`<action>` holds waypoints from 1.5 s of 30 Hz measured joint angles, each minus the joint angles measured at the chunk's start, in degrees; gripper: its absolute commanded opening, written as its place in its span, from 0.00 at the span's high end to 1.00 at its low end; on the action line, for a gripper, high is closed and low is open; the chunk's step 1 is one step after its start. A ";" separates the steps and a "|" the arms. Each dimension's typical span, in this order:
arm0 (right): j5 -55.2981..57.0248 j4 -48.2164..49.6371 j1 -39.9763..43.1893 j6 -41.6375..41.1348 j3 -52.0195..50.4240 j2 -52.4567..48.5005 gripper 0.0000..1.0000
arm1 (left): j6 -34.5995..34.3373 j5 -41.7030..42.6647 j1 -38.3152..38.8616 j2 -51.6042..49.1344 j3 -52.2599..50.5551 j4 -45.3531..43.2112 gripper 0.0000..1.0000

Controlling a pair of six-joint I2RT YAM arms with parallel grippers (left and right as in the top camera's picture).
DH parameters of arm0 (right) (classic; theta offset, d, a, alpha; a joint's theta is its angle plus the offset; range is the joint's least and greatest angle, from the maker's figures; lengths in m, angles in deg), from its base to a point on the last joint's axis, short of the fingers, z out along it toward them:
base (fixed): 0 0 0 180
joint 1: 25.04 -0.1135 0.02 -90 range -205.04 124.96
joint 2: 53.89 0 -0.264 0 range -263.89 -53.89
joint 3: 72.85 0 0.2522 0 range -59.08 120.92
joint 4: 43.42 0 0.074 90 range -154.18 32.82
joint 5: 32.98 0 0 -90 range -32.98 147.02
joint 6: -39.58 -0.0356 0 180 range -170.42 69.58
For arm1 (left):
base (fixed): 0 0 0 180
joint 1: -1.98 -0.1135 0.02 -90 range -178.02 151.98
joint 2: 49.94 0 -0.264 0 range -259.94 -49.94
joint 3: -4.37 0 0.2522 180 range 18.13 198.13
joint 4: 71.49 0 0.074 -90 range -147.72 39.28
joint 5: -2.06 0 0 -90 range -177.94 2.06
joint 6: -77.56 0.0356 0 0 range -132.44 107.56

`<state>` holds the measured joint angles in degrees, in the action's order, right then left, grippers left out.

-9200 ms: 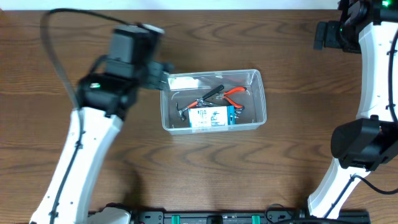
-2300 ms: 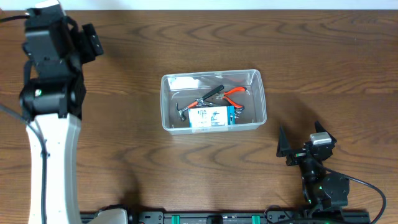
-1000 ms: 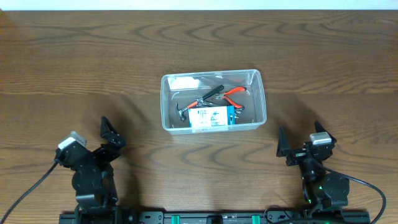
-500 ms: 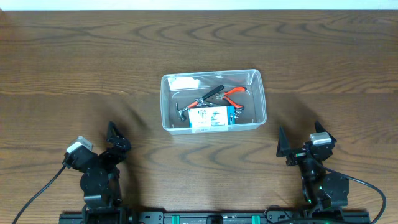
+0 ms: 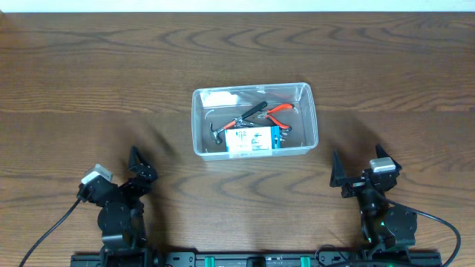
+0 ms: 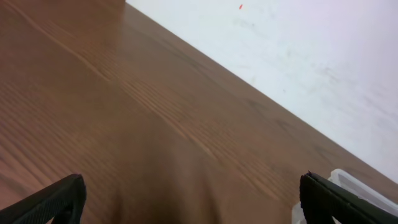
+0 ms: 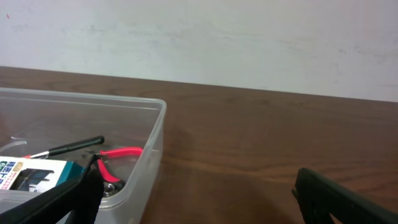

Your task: Pack container

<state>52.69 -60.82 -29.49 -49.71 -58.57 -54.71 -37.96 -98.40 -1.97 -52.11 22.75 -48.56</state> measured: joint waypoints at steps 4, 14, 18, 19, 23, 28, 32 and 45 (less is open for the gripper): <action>-0.02 0.02 0.00 0.00 0.00 0.00 0.01 | 0.00 0.00 0.00 0.74 -0.04 -0.09 0.02; -0.02 0.00 0.00 -0.02 0.00 0.00 0.01 | 5.97 0.22 0.20 1.55 -0.04 -0.11 0.02; -0.02 0.00 0.00 0.00 0.00 0.00 0.01 | 15.28 0.63 0.57 1.55 -0.04 -0.11 0.02; -0.02 0.00 0.00 0.00 0.00 -0.02 0.01 | 17.18 0.66 0.66 1.55 -0.04 -0.11 0.02; -0.02 0.00 0.00 0.00 0.00 0.00 0.01 | 22.88 0.68 0.70 1.55 -0.04 -0.11 0.02; -0.02 0.02 0.00 0.00 0.00 0.00 0.01 | 25.77 0.70 0.70 1.55 -0.04 -0.11 0.02; -0.02 0.00 0.00 0.00 0.00 0.00 0.01 | 26.56 0.68 0.70 1.55 -0.04 -0.11 0.02; -0.02 0.02 0.00 0.00 0.00 0.00 0.01 | 27.08 0.68 0.70 1.55 -0.04 -0.11 0.02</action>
<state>52.66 -60.79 -29.49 -49.71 -58.57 -54.71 -10.88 -97.72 -1.27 -50.56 22.71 -48.66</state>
